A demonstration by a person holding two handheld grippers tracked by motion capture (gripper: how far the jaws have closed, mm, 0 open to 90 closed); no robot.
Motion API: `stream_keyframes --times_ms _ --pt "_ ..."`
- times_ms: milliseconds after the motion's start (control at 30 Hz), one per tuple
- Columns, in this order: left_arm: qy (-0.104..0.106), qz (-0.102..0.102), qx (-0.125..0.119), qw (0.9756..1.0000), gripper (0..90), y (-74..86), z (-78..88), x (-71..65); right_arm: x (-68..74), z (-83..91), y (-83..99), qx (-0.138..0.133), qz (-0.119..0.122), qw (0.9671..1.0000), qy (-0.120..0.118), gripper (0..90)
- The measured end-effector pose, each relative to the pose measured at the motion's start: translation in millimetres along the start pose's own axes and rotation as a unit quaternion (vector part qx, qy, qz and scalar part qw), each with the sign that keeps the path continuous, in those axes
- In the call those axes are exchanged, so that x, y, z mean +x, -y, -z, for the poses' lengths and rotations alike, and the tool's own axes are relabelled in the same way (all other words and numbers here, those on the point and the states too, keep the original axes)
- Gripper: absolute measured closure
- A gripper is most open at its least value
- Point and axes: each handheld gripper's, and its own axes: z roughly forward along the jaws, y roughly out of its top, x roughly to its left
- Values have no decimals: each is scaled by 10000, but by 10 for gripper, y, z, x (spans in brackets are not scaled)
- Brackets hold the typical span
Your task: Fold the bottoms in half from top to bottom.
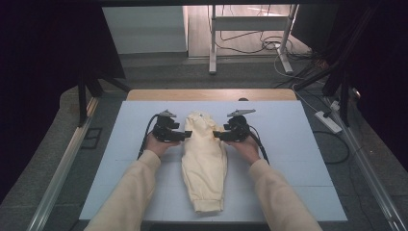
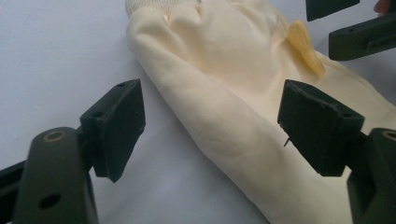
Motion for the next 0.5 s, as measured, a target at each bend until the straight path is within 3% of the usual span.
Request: stream_keyframes --times_ms 500 --pt "5 115 152 9998 281 12 -138 55 -124 -225 4 244 -68 9996 122 383"
